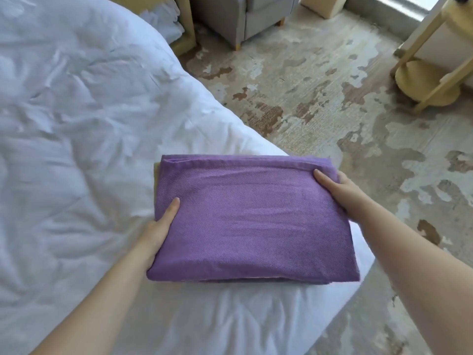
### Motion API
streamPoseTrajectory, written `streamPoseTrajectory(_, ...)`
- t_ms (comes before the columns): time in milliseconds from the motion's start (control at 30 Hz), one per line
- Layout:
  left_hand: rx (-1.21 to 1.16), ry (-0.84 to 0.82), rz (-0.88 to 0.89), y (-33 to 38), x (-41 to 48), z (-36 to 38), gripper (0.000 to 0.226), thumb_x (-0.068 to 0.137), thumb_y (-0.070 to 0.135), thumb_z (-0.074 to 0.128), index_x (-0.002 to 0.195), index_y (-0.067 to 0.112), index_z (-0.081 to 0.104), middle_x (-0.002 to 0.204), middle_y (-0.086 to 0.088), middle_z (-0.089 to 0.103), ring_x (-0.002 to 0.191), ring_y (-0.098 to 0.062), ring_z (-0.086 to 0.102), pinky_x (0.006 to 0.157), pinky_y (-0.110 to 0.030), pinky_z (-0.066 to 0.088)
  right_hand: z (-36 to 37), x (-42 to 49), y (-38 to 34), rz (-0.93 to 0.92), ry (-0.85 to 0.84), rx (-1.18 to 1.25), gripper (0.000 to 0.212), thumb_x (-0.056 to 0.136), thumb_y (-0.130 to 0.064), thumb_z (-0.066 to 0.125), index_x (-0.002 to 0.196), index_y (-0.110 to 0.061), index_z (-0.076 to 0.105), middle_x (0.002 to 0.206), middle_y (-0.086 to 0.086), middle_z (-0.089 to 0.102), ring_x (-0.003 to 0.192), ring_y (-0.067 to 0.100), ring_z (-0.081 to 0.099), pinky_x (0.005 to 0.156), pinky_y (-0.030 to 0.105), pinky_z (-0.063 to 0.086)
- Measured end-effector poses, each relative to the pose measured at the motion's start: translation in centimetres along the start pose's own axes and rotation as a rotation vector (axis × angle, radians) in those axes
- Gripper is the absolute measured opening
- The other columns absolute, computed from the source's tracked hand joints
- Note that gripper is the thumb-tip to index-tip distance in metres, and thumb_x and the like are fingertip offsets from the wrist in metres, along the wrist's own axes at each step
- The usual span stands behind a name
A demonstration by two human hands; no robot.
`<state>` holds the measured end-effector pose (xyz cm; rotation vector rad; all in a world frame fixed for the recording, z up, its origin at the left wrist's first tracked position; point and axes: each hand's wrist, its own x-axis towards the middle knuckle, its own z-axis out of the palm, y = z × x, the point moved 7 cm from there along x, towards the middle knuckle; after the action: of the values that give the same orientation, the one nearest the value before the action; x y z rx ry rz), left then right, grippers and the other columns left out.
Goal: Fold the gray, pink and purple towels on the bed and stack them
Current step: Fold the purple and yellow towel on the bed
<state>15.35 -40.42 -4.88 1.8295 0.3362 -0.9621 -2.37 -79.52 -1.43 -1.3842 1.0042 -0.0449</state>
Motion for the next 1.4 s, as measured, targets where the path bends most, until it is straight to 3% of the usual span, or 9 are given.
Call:
streamPoseTrajectory(233, 0.227, 0.23, 0.17, 1.4, -0.6, -1.3, 0.095, 0.054, 0.088, 0.049, 0.119, 0.02, 0.059, 0.12, -0.002, 0.063, 0.113, -0.025, 0.059, 0.093, -0.037, 0.047, -0.6, -0.8, -0.3, -0.153, 0.284, -0.353, 0.068, 0.085, -0.051, 0.061, 0.14, -0.017, 0.038, 0.138, 0.001, 0.047, 0.124, 0.014, 0.048, 0.097, 0.022, 0.036)
streamPoseTrajectory(333, 0.702, 0.604, 0.689, 6.8, -4.1, -1.4, 0.084, 0.079, 0.07, 0.041, 0.144, 0.017, 0.032, 0.151, -0.015, 0.031, 0.136, -0.033, 0.034, 0.107, -0.047, 0.031, 1.2, -5.2, -3.7, -0.488, 0.468, -0.712, 0.073, 0.089, -0.052, 0.051, 0.148, -0.016, 0.028, 0.158, 0.006, 0.021, 0.146, 0.021, 0.014, 0.117, 0.033, 0.011)
streamPoseTrajectory(433, 1.087, 0.455, 1.16, 10.2, -5.7, 3.9, 0.068, 0.088, 0.062, 0.035, 0.149, 0.036, 0.02, 0.161, -0.003, 0.012, 0.144, -0.028, 0.02, 0.114, -0.048, 0.017, 6.4, -7.6, -3.7, -0.651, 0.278, -1.026, 0.061, 0.091, -0.063, 0.026, 0.148, -0.041, 0.019, 0.157, -0.017, 0.002, 0.147, 0.011, -0.002, 0.119, 0.034, -0.001)
streamPoseTrajectory(633, 1.19, 0.178, 0.788, 7.4, 2.1, 4.7, 0.084, 0.077, 0.08, 0.007, 0.15, 0.039, -0.001, 0.161, 0.011, -0.005, 0.147, -0.01, -0.008, 0.12, -0.039, -0.006, 5.5, -4.2, 1.4, -0.381, 0.264, -1.053, 0.064, 0.095, -0.059, 0.022, 0.151, -0.033, 0.01, 0.16, -0.01, -0.002, 0.147, 0.009, -0.008, 0.12, 0.035, -0.002)
streamPoseTrajectory(867, 0.951, 0.205, 0.91, 6.1, 2.5, 4.3, 0.076, 0.087, 0.063, 0.024, 0.152, 0.023, 0.016, 0.161, 0.001, 0.009, 0.149, -0.018, 0.003, 0.121, -0.04, 0.005, 4.6, -3.0, 3.0, -0.416, 0.256, -0.716, 0.059, 0.099, -0.041, 0.039, 0.151, -0.026, 0.016, 0.16, -0.011, 0.004, 0.145, 0.002, -0.003, 0.118, 0.027, 0.001)
streamPoseTrajectory(1000, 0.766, 0.254, 0.903, 4.1, 1.4, 2.0, 0.068, 0.095, 0.059, 0.033, 0.152, 0.025, 0.017, 0.16, 0.006, 0.002, 0.147, -0.013, 0.004, 0.119, -0.033, 0.009, 2.7, -4.8, 5.3, -0.17, 0.172, -0.357, 0.073, 0.09, -0.057, 0.045, 0.15, -0.039, 0.008, 0.158, -0.012, 0.014, 0.143, 0.006, 0.019, 0.116, 0.029, 0.016)
streamPoseTrajectory(1167, 0.17, 0.015, 0.417, -0.4, 2.1, 0.2, 0.092, 0.073, 0.069, 0.062, 0.149, 0.038, 0.02, 0.154, 0.011, 0.028, 0.139, -0.007, 0.032, 0.116, -0.033, 0.025, 1.8, -6.5, 8.1, -0.009, 0.087, -0.184, 0.083, 0.07, -0.072, 0.055, 0.143, -0.041, 0.029, 0.118, -0.037, 0.049, 0.093, -0.025, 0.052, 0.079, 0.008, 0.036)
streamPoseTrajectory(1267, -0.151, -0.277, -0.035, -3.6, 2.3, 1.0, 0.083, 0.054, 0.071, 0.077, 0.123, 0.029, 0.062, 0.125, -0.003, 0.066, 0.109, -0.022, 0.065, 0.091, -0.037, 0.051, 1.6, -6.4, 8.8, 0.1, 0.066, -0.131, 0.089, 0.058, -0.083, 0.059, 0.131, -0.035, 0.047, 0.118, -0.018, 0.062, 0.093, -0.007, 0.063, 0.076, 0.017, 0.044)
streamPoseTrajectory(1400, -0.238, -0.35, -0.113, -3.5, 1.0, 1.5, 0.057, 0.064, 0.058, 0.078, 0.106, 0.021, 0.074, 0.112, -0.009, 0.071, 0.101, -0.028, 0.069, 0.078, -0.037, 0.057, 1.5, -7.3, 8.3, 0.299, 0.005, -0.137, 0.08, 0.04, -0.087, 0.067, 0.099, -0.034, 0.066, 0.094, -0.006, 0.075, 0.084, 0.017, 0.072, 0.075, 0.029, 0.05)
